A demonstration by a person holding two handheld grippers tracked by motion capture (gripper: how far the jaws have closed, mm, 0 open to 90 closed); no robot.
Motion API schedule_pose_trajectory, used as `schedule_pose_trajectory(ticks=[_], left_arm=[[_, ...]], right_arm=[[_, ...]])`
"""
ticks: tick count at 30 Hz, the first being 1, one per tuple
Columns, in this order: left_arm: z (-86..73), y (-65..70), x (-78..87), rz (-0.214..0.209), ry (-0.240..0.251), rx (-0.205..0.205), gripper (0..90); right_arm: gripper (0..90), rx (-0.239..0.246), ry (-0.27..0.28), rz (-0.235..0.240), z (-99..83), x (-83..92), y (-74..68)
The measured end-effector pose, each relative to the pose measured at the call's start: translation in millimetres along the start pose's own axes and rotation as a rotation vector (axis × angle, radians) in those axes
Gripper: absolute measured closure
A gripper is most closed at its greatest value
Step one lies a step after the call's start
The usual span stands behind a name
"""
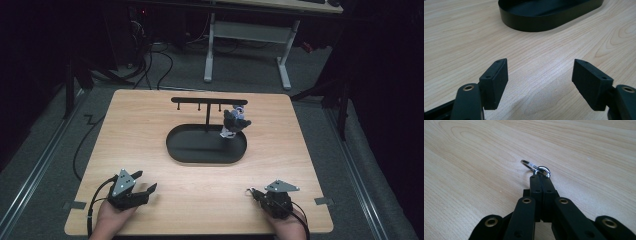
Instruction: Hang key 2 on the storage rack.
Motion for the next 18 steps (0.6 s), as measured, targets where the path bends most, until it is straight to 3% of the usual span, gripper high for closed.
schedule_pose_trajectory(ticks=[9,18], left_arm=[[0.0,-0.2,-0.1,-0.001,0.001,0.001,29.8],[0.0,0.6,-0.1,0.004,-0.002,0.001,29.7]], right_arm=[[77.8,-0.005,0.035,-0.022,2.8,4.5,-1.2],[68.8,0.009,0.019,-0.011,7.4,2.1,0.0]])
Point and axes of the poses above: each handheld gripper's, and its own axes: x roughly backward along the jaws, z roughly out of its top, y roughly to its right, the point moved 1 cm from there along -x, roughly forward along the jaws, and after that the axes turned 6 degrees about -y, right-handed, at the moved point
